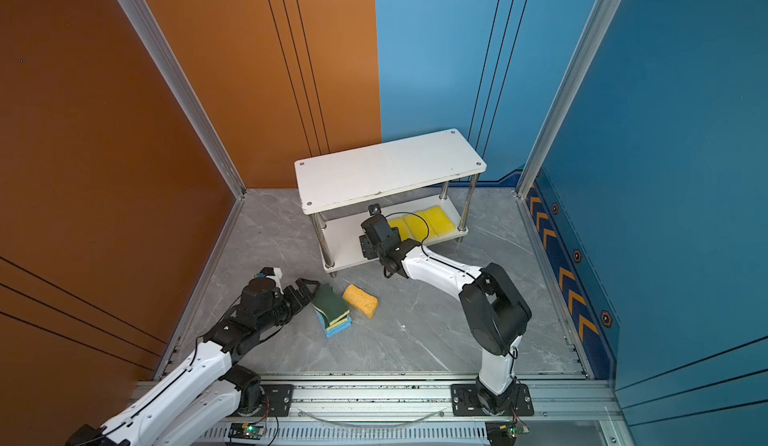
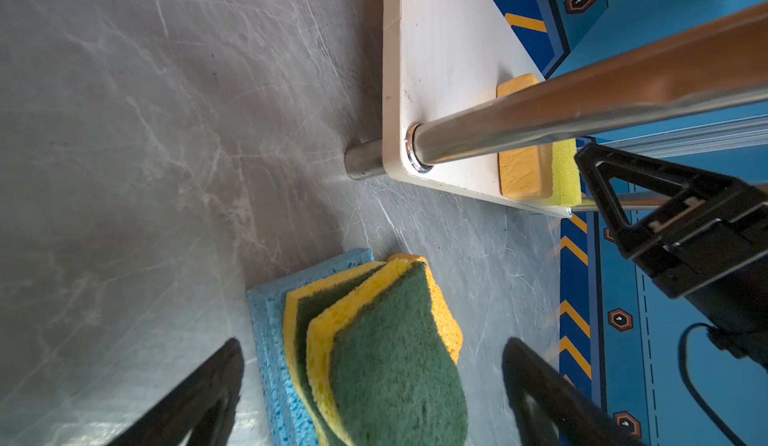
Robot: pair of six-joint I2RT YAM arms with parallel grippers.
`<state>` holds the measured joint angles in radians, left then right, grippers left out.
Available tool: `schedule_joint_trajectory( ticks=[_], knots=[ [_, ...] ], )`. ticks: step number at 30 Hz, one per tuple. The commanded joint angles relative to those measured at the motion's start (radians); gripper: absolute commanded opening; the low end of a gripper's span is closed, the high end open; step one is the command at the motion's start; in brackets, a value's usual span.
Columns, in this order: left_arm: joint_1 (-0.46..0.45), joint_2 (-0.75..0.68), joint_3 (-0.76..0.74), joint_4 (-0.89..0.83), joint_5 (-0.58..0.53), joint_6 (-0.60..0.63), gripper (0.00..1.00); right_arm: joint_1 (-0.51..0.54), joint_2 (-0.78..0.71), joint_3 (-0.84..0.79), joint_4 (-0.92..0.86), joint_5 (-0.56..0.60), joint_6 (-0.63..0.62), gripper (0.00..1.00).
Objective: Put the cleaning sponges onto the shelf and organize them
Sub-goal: 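Withdraw the right gripper from the shelf toward the second orange sponge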
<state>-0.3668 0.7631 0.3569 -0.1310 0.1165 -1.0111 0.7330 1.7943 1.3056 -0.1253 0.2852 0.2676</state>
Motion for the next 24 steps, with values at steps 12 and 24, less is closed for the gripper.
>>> schedule_joint_trajectory(
  ticks=[12, 24],
  knots=[
    [-0.002, 0.013, 0.034, -0.013, -0.016, 0.009, 0.97, -0.017, -0.214, -0.102, -0.226, -0.388, -0.185, 0.87],
    [-0.003, 0.045, 0.065, -0.022, -0.015, 0.016, 0.98, -0.008, -0.34, -0.261, -0.256, -0.603, -0.273, 1.0]
  ],
)
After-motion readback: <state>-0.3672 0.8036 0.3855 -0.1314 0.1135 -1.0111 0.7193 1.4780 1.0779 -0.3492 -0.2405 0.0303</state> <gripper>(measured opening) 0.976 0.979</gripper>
